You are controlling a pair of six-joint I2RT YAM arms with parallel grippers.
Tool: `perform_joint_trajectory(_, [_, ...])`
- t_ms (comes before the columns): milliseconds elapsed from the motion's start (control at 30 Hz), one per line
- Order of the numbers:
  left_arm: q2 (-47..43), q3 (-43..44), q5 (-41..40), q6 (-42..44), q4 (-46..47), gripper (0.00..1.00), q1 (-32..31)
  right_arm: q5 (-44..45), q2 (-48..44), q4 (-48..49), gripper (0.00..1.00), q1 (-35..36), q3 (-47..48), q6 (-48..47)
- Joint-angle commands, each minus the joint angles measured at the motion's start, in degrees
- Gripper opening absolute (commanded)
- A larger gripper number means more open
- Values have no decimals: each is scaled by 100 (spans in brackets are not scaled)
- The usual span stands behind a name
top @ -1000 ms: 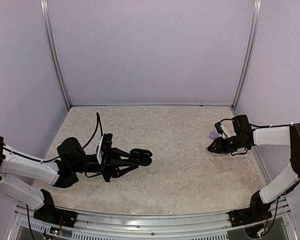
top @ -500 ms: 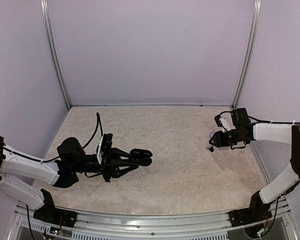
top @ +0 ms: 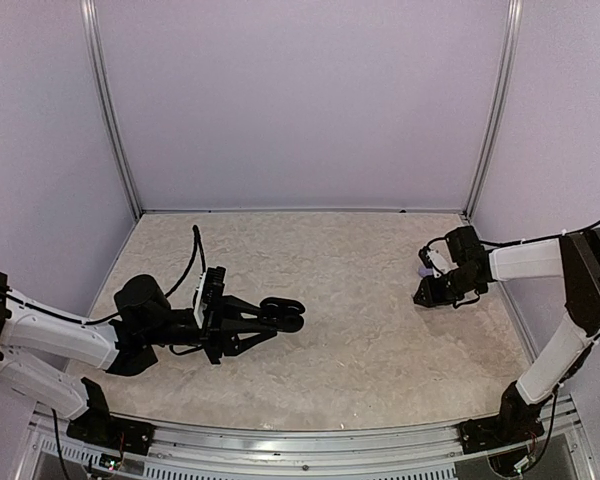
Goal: Insert the wireless bluetooth earbuds into the charging case
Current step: Adjust the left earbud at the center of the board, then pick up the left earbud from the center of the board.
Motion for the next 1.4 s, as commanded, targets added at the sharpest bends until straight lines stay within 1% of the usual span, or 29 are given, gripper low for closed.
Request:
perform_joint_trajectory(0, [-2, 40, -8, 3, 158, 9, -7, 179, 145, 93, 30, 64, 117, -56])
perform_joint_trajectory(133, [-3, 30, -5, 17, 145, 9, -7, 324, 223, 42, 30, 62, 219, -123])
perform_joint_trajectory(333, [24, 46, 6, -1, 161, 9, -5, 72, 27, -9, 30, 76, 335, -158])
perform_joint_trajectory(467, [49, 56, 19, -9, 189, 9, -7, 87, -69, -36, 30, 84, 392, -141])
perform_joint_trajectory(833, [15, 19, -13, -15, 163, 9, -7, 134, 360, 30, 29, 87, 379, -151])
perform_joint_trajectory(1367, [38, 4, -16, -3, 162, 9, 10, 647, 402, -152, 28, 72, 259, -277])
